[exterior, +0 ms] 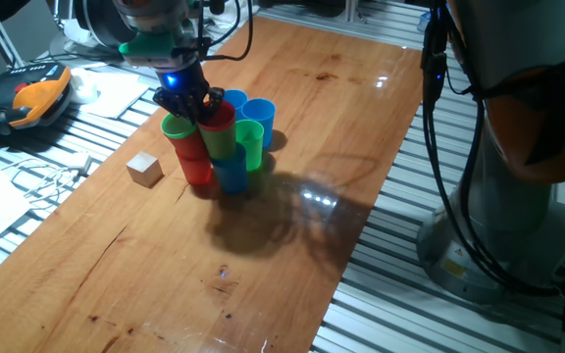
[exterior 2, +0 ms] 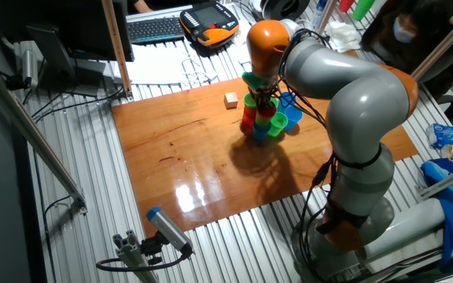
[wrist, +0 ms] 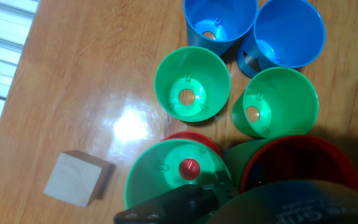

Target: Stack the cups

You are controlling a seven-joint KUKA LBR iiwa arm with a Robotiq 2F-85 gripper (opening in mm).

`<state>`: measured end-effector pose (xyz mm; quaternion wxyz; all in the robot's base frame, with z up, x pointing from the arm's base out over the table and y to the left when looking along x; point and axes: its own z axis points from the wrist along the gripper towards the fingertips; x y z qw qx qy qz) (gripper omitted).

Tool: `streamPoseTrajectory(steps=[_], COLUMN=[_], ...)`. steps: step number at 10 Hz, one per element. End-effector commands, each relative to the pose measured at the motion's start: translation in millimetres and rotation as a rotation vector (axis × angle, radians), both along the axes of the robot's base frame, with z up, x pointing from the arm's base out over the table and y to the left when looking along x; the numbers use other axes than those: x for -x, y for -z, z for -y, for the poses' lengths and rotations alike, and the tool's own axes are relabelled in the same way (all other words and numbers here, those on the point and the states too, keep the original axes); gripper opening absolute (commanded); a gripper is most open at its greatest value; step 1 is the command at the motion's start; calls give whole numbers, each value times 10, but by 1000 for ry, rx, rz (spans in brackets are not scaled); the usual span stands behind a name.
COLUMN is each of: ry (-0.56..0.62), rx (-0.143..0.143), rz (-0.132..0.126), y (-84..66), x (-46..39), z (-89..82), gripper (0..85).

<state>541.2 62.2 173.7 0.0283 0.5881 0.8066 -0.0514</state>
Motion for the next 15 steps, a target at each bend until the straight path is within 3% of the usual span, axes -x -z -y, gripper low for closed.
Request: streamPoseTrajectory(steps=[1,2,3,8,9,15], ry=[0,0,1,-1,0,1], rx=[0,2,8,9,12,14], rz=[0,-3,-6,-14,-14,-12], y=[-1,-3,-5,-15,-16,-11], x=[-2,-3,-4,-11,-12,-15], z=[-2,-3,-5,-14,-15,-20], gripper=[0,0,170,170,340,340])
